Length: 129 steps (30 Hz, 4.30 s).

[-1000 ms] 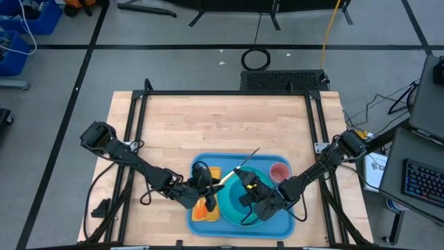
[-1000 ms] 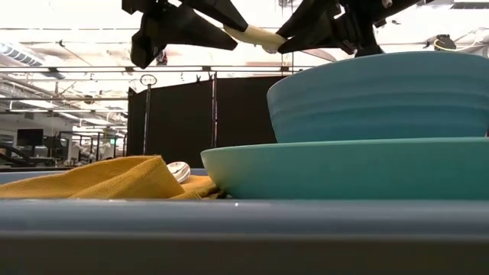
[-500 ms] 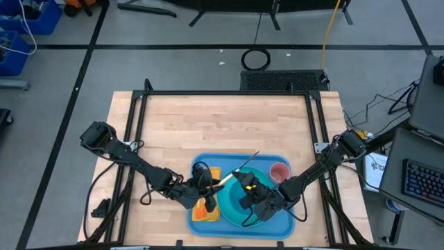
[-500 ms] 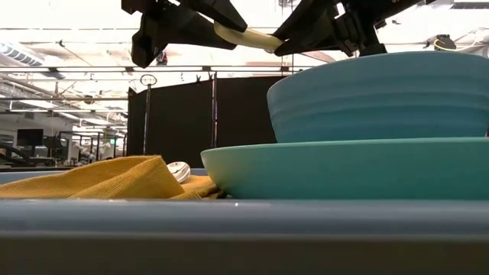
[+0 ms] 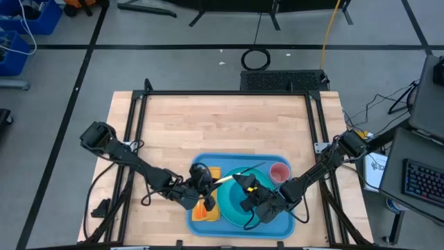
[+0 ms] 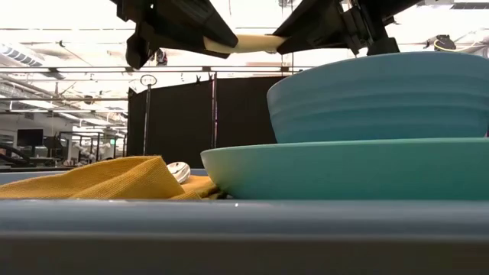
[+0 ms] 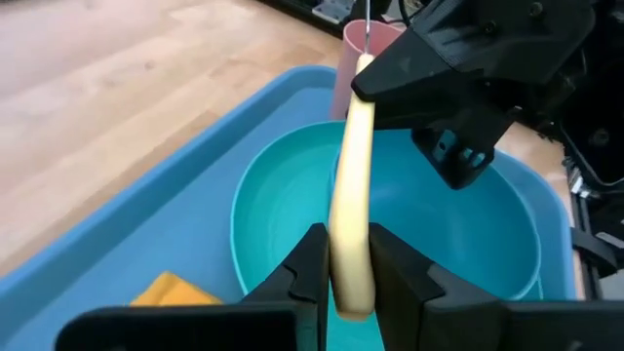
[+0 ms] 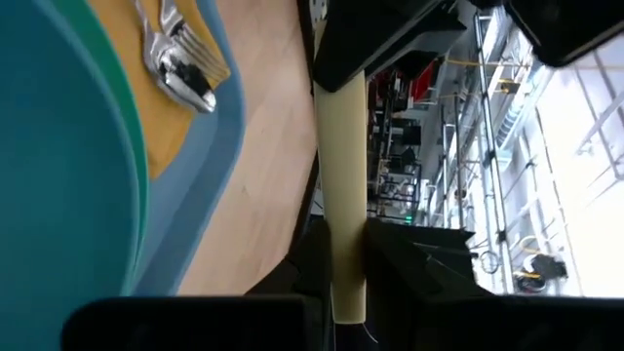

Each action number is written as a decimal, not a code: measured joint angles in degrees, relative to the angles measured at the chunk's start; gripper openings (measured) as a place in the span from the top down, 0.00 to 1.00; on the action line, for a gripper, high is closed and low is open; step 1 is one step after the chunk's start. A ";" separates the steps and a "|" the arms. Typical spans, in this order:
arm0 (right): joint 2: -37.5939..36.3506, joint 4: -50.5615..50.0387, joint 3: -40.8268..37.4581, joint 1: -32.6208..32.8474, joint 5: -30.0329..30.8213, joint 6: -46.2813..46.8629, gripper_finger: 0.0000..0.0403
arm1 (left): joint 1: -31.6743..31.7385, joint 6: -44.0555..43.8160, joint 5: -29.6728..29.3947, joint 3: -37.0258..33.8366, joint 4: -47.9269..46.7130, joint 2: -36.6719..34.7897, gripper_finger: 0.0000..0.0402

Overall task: Set up tray
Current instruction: Put the knife beside the spoon on top of the napkin

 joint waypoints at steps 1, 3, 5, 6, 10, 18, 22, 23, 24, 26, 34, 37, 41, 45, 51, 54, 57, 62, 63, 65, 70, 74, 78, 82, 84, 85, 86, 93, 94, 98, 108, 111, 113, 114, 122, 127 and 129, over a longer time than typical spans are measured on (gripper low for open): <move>0.00 0.14 0.00 0.00 -0.04 1.00 0.93 | -0.26 0.54 -0.70 0.00 0.09 0.00 0.87; -0.08 0.31 0.00 0.00 -0.22 2.98 0.92 | -0.59 1.11 -1.70 0.00 0.17 0.00 0.87; -0.33 0.86 0.00 -0.01 -0.41 4.77 0.86 | -0.93 1.90 -2.79 0.02 0.34 0.00 0.87; -0.37 2.08 0.00 -0.03 -0.40 5.35 0.82 | -1.04 2.43 -3.38 0.02 0.47 0.00 0.87; -0.39 8.54 0.07 -0.09 -0.73 5.43 0.70 | -1.26 3.72 -4.24 0.26 1.60 -0.11 0.87; -0.70 14.49 0.07 0.95 2.40 4.49 0.63 | -2.82 6.54 -9.27 0.24 1.67 -0.25 0.87; -0.70 17.69 0.07 1.70 2.62 1.64 0.65 | -3.78 7.45 -12.75 0.24 1.90 -0.52 0.87; -0.70 18.21 0.07 2.02 2.70 1.30 0.66 | -4.10 7.91 -14.21 0.22 1.75 -0.52 0.87; -0.70 18.80 0.07 2.27 2.75 0.76 0.66 | -4.45 8.16 -15.76 0.20 1.73 -0.52 0.87; -0.70 20.89 0.07 2.86 2.75 -1.09 0.68 | -5.19 9.05 -18.90 0.20 1.83 -0.52 0.87; -0.70 27.62 0.07 5.07 2.78 -5.63 0.73 | -9.65 11.32 -31.74 0.14 1.29 -2.18 0.87; -1.09 29.41 -0.14 5.14 2.52 -5.36 0.74 | -12.13 12.58 -35.57 0.14 1.40 -3.50 0.87; -3.88 33.41 -2.45 4.70 1.66 -2.37 0.75 | -15.07 13.66 -39.30 0.13 1.46 -4.98 0.87; -9.64 40.21 -7.36 4.57 -3.95 1.61 0.75 | -17.29 15.15 -42.56 0.13 1.83 -5.56 0.87; -21.33 46.72 -16.05 4.18 -20.58 15.13 0.75 | -19.88 20.78 -45.25 0.13 8.09 -5.79 0.87; -26.05 46.80 -19.78 2.80 -28.70 23.47 0.76 | -19.85 23.66 -40.70 0.13 11.84 -5.78 0.87; -28.92 46.67 -22.45 1.07 -37.52 31.99 0.76 | -18.93 26.93 -34.63 0.13 16.79 -5.79 0.87; -32.03 49.51 -23.84 -1.56 -46.97 48.71 0.76 | -17.09 27.06 -25.95 0.13 19.73 -5.76 0.87; -32.44 48.84 -24.16 -1.68 -47.11 50.57 0.76 | -16.88 27.00 -26.03 0.13 19.99 -5.53 0.87; -32.46 48.08 -25.05 -1.66 -47.12 51.52 0.76 | -16.69 26.08 -25.62 0.13 20.07 -4.92 0.87; -32.56 49.72 -26.20 -1.72 -47.22 51.08 0.76 | -16.50 25.50 -22.90 0.13 21.45 -4.92 0.87; -32.46 50.01 -26.40 -1.70 -47.29 49.96 0.76 | -16.57 25.73 -22.41 0.13 22.21 -4.02 0.87; -32.47 50.10 -26.40 -1.70 -47.28 49.39 0.76 | -16.16 24.51 -21.21 0.13 22.37 -4.15 0.87; -32.24 50.21 -26.40 -1.70 -47.31 49.58 0.76 | -15.67 24.10 -19.71 0.13 22.27 -4.15 0.87; -32.24 50.41 -26.40 -1.70 -48.37 49.15 0.76 | -15.41 23.50 -19.52 0.13 22.16 -4.15 0.87; -32.24 50.61 -26.40 -1.70 -48.80 49.17 0.76 | -15.26 23.39 -19.51 0.13 22.14 -4.15 0.87; -32.24 50.77 -26.40 -1.70 -48.83 49.34 0.76 | -15.11 23.39 -19.33 0.13 22.14 -4.15 0.87; -32.24 51.10 -26.40 -1.70 -48.81 48.96 0.76 | -14.12 22.34 -15.97 0.13 21.57 -4.15 0.87; -32.24 51.26 -26.40 -1.70 -48.83 48.99 0.76 | -14.04 22.12 -15.91 0.13 21.33 -4.15 0.87; -32.24 51.41 -26.40 -1.70 -49.02 48.70 0.76 | -13.63 20.47 -15.64 0.13 19.71 -4.15 0.87; -32.24 51.39 -26.40 -1.70 -49.03 49.62 0.76 | -13.27 19.43 -15.52 0.13 19.23 -4.13 0.87; -32.24 51.41 -26.38 -1.70 -49.03 49.66 0.76 | -13.25 19.45 -15.58 0.13 19.23 -4.13 0.87; -32.24 51.37 -26.38 -1.70 -49.56 49.63 0.78 | -13.27 19.47 -15.53 0.13 19.23 -4.13 0.87; -32.24 51.36 -26.38 -1.70 -50.39 49.69 0.80 | -13.27 19.52 -15.35 0.13 19.26 -4.13 0.87; -32.26 50.95 -26.38 -1.75 -51.21 49.40 0.98 | -13.30 19.58 -15.06 0.13 19.21 -4.13 0.87; -32.26 50.87 -26.34 -1.73 -51.17 48.96 0.99 | -13.22 19.39 -14.59 0.13 19.19 -4.13 0.82; -32.26 50.71 -26.34 -1.66 -51.59 48.48 1.00 | -13.14 19.06 -14.23 0.13 19.27 -4.13 0.74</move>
